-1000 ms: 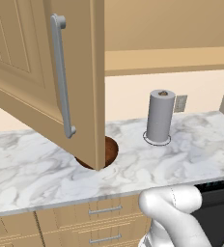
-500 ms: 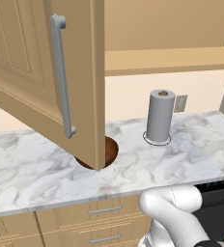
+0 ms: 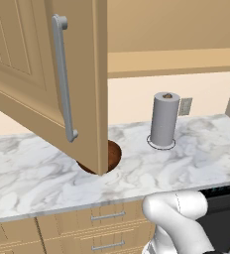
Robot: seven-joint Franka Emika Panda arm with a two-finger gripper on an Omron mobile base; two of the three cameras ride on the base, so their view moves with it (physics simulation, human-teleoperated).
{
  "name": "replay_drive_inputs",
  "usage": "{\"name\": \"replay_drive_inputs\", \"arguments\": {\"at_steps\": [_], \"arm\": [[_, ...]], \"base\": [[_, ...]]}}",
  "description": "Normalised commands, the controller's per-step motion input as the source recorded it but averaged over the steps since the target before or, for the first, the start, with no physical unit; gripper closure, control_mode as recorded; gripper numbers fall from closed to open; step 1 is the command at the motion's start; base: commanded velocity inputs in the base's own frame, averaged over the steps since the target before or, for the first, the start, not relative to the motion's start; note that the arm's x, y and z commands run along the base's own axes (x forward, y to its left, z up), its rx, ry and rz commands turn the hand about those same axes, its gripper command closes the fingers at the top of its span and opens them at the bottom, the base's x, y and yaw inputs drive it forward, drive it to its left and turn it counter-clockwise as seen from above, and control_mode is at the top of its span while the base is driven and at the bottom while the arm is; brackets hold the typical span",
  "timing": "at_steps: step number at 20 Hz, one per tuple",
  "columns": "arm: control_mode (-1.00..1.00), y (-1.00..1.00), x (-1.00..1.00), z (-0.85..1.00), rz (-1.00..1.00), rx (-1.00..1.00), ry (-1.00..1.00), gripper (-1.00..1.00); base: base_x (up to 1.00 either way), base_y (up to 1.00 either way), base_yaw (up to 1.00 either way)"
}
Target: Open the cabinet. Pick the orange and apple from the cabinet and place them into the bowl. Then close the cabinet.
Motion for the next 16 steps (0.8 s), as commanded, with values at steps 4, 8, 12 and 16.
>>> {"name": "replay_drive_inputs", "arguments": {"at_steps": [4,8,12,16], "arm": [[-1.00,0.00,-0.56,0.00,-0.09,0.02,-0.03,-1.00],[-1.00,-0.11,-0.47,0.16,-0.08,0.03,0.00,-1.00],[-1.00,-0.38,-0.19,0.43,-0.07,0.09,0.00,-1.00],[-1.00,-0.42,-0.03,0.31,-0.05,0.09,0.00,-1.00]], "base": [[0.00,0.00,0.00],[0.00,0.00,0.00],[0.00,0.00,0.00],[0.00,0.00,0.00]]}}
